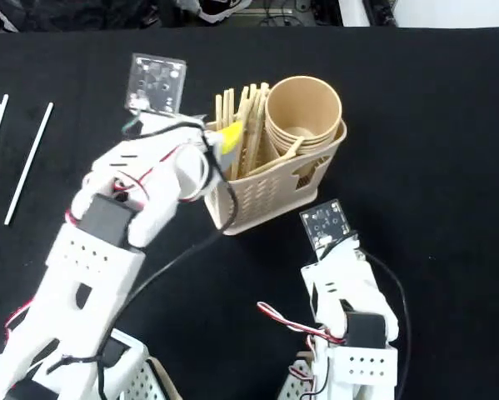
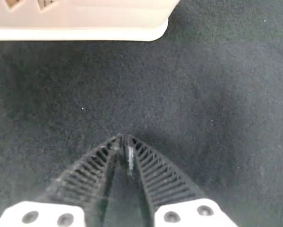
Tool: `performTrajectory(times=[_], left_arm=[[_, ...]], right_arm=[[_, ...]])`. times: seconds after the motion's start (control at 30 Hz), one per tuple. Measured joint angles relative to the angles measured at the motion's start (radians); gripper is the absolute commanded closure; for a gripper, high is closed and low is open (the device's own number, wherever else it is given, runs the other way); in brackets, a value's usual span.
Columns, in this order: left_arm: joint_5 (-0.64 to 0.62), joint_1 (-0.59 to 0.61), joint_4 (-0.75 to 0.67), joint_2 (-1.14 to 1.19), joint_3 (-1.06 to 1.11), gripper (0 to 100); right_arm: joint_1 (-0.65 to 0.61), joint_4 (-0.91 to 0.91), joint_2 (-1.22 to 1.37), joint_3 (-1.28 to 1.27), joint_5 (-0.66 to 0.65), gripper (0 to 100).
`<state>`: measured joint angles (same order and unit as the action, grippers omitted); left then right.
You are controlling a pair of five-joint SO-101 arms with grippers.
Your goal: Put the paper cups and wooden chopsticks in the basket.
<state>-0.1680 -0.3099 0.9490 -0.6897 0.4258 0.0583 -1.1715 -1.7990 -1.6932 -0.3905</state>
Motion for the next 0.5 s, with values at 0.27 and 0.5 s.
performTrajectory(times=[0.27,0.5], left_arm=[[-0.046,0.129,0.14,-0.003,0.002,81],[-0.17,0.146,0.057,-0.003,0.061,81]], right_arm=[[0.0,0.0,0.0,0.0,0.0,98.5],[0.0,0.0,0.0,0.0,0.0,98.5]])
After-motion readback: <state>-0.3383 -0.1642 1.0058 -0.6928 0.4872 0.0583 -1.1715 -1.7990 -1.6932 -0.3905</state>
